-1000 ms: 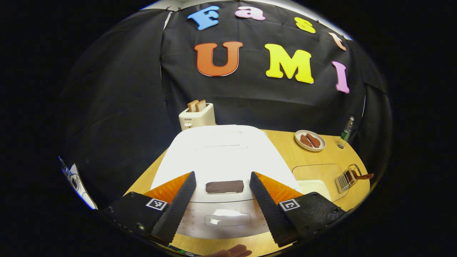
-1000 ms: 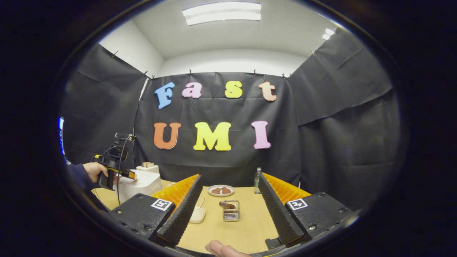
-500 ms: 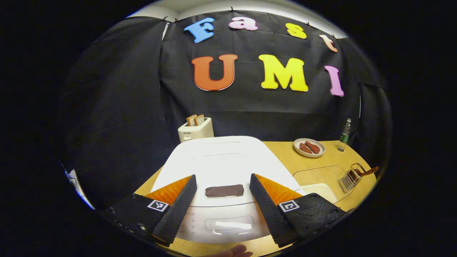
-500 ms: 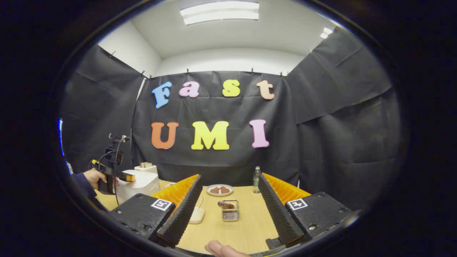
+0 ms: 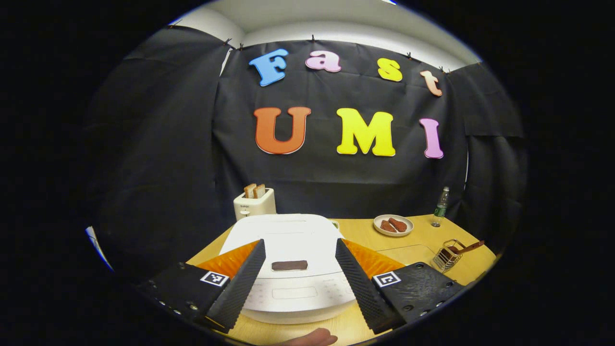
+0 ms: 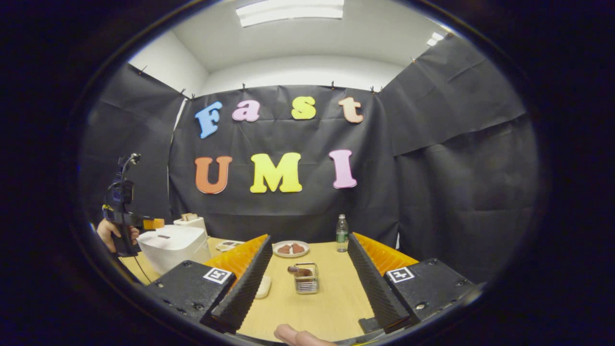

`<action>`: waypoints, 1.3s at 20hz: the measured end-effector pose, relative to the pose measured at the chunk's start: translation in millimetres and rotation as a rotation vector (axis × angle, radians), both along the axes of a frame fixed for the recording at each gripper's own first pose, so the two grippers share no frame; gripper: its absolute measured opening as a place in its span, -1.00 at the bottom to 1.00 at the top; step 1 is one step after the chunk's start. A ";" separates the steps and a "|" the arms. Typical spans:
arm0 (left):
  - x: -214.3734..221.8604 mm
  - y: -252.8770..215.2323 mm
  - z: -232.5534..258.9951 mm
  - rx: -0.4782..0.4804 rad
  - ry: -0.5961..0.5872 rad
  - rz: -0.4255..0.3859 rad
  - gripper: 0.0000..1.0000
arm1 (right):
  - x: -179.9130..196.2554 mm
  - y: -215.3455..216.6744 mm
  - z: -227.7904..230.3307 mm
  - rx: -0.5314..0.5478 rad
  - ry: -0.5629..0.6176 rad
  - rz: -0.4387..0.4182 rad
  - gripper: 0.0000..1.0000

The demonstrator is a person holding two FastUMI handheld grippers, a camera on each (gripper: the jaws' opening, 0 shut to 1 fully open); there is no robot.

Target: Close the left gripper, press the button to open the rice cooker; take a wooden spoon from the chopstick holder with the right hand, scoop a spoonful of rice and pour it into the rice cooker, then put the wooden spoon back into the chopstick holder.

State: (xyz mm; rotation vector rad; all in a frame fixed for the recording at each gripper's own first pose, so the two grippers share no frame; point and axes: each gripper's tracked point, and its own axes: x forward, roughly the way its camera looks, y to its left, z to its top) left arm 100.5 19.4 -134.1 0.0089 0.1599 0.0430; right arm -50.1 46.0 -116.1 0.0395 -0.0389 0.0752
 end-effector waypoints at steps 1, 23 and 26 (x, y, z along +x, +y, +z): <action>-9.5 -4.7 6.1 0.002 -0.009 0.004 0.87 | 1.0 0.9 -1.3 0.002 0.004 0.001 1.00; -178.6 -102.5 59.9 0.103 -0.281 -0.117 0.90 | -4.5 2.6 0.2 0.005 0.003 0.000 1.00; -176.7 -95.8 56.7 0.125 -0.270 -0.097 0.90 | -8.4 8.1 1.1 0.000 -0.003 0.017 1.00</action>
